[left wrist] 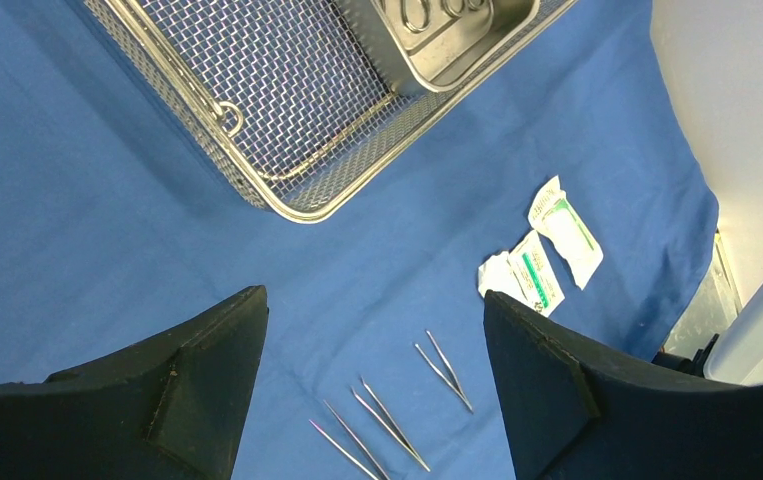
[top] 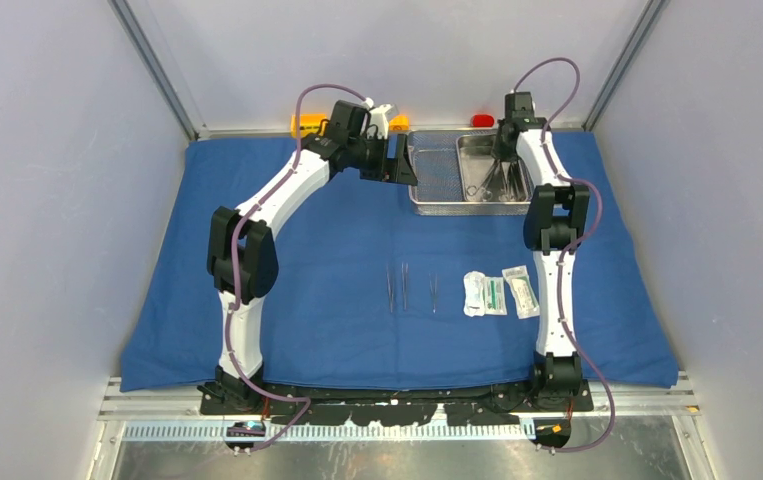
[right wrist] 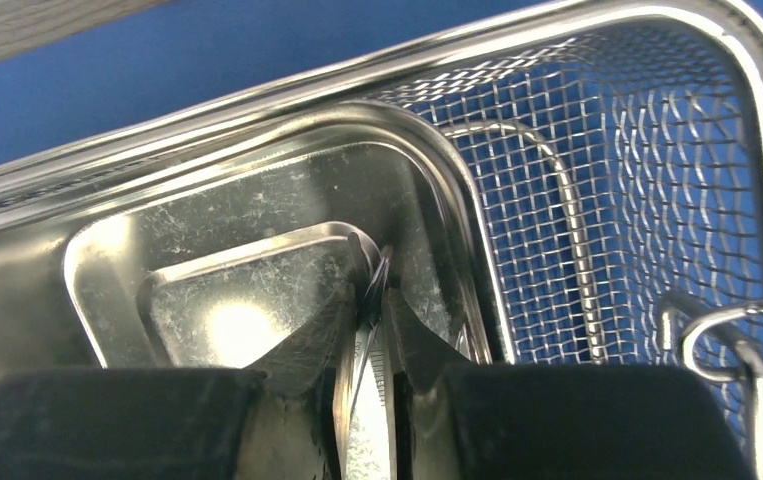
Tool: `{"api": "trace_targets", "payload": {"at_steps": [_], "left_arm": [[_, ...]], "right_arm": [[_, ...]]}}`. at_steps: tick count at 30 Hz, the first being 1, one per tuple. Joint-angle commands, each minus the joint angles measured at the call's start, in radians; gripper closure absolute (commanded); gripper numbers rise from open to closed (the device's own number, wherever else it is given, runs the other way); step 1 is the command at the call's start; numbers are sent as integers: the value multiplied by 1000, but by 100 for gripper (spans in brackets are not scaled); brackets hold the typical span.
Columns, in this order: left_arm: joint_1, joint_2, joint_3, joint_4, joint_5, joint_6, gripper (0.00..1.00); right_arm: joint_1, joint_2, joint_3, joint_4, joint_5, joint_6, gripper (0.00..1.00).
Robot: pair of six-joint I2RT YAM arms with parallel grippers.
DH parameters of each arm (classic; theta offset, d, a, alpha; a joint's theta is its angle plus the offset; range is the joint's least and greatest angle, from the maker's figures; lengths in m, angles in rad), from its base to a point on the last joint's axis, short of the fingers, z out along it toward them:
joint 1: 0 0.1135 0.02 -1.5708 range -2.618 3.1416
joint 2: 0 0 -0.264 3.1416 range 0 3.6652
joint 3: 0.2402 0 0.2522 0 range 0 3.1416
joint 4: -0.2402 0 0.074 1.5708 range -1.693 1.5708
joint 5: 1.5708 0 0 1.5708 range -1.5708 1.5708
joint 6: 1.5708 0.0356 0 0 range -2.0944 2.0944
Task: Open and lay out the surgical kit
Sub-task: Pick up the medical item from the container.
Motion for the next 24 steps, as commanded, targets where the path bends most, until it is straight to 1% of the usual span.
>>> {"api": "trace_targets", "payload": {"at_steps": [1, 10, 19, 24], "left_arm": [[3, -19, -3, 37, 31, -5, 19], [8, -24, -12, 41, 33, -3, 19], [10, -12, 7, 33, 25, 10, 19], [10, 11, 31, 48, 18, -1, 20]], "right_arm": [[16, 33, 51, -9, 23, -11, 83], [15, 34, 95, 2, 22, -9, 99], [16, -19, 150, 16, -3, 7, 100], [16, -52, 152, 14, -8, 15, 100]]}}
